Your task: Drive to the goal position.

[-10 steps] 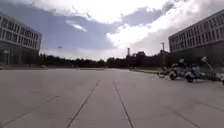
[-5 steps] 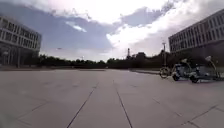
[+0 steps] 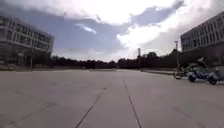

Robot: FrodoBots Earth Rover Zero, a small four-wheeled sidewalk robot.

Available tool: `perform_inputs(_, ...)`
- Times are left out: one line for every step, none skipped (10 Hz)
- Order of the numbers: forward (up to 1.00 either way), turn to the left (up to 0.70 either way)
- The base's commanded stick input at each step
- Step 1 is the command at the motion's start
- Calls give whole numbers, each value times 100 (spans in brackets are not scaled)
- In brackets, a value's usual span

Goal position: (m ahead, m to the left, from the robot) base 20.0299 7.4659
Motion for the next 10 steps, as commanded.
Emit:
perform_inputs(50,24)
perform_inputs(50,23)
perform_inputs(50,18)
perform_inputs(50,16)
perform_inputs(50,15)
perform_inputs(50,15)
perform_inputs(50,15)
perform_inputs(50,16)
perform_inputs(50,16)
perform_inputs(50,16)
